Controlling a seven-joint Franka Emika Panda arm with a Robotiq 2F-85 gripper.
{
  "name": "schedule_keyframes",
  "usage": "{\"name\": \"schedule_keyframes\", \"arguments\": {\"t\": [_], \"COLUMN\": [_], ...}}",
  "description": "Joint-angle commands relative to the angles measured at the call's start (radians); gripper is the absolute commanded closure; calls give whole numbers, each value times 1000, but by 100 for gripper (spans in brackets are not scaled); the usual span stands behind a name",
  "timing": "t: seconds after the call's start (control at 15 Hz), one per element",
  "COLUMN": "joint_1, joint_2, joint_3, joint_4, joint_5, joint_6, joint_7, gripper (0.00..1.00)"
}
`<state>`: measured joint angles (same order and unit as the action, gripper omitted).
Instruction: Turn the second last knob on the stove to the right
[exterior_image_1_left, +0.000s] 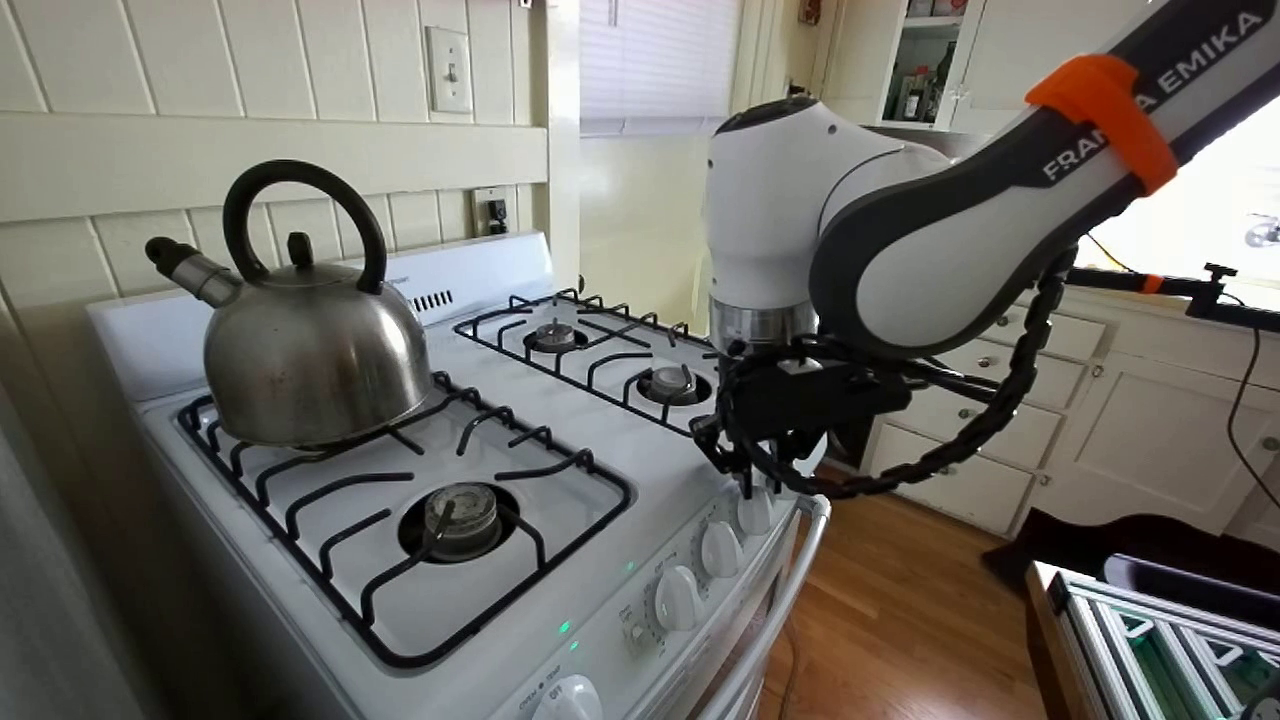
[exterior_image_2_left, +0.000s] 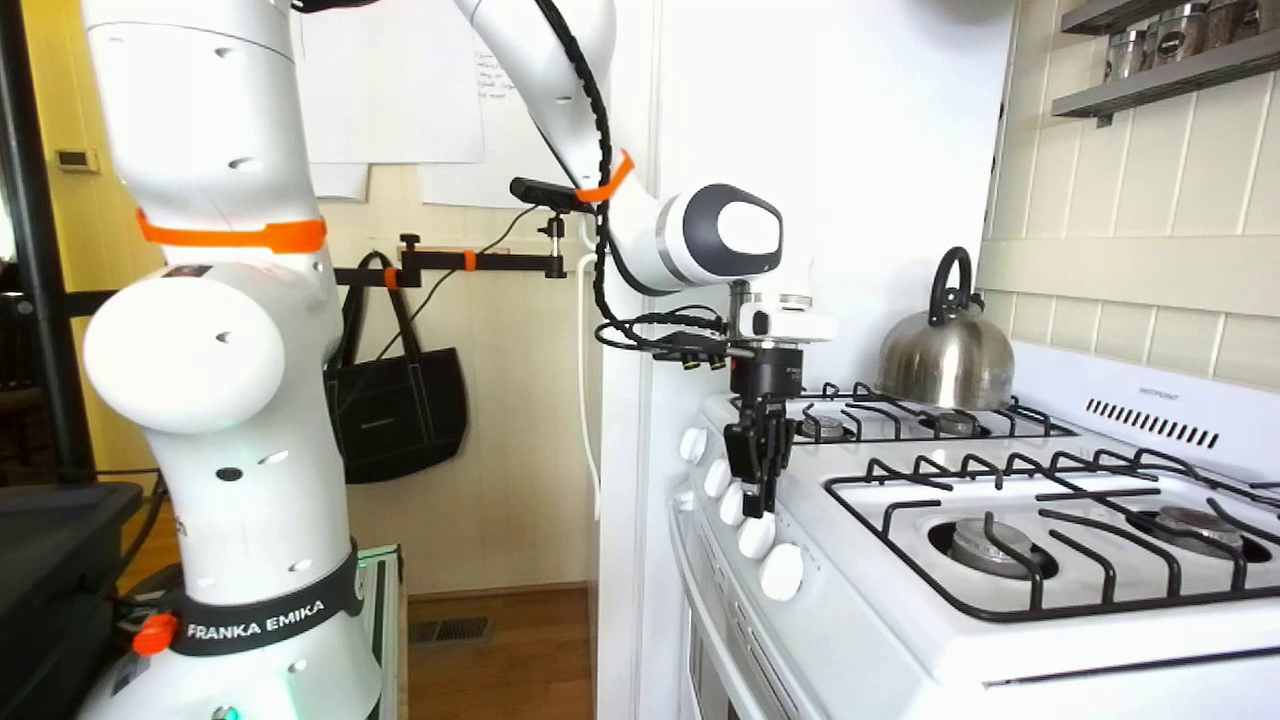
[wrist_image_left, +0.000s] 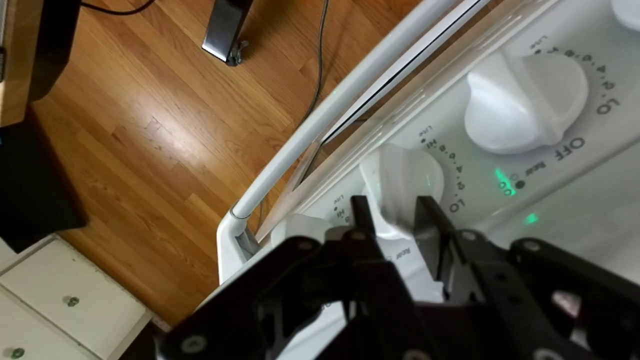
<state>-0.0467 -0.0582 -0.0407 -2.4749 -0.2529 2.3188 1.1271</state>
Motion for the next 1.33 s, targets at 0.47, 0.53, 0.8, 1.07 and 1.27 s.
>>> {"name": "schedule_keyframes", "arguments": {"t": [0.47, 0.53, 0.8, 1.07, 1.27], "joint_1": [-35, -38, -48, -60, -75], "joint_2": [-45, -51, -85, -161, -240], "joint_3": [-8, -7, -5, 0, 5], "joint_4": [-153, -160, -192, -226, -261], "joint_5": [4, 4, 12, 0, 3], "joint_6": [198, 210, 256, 246, 217], "joint_7": [-130, -142, -193, -243, -302], "gripper": [93, 93, 93, 93, 93]}}
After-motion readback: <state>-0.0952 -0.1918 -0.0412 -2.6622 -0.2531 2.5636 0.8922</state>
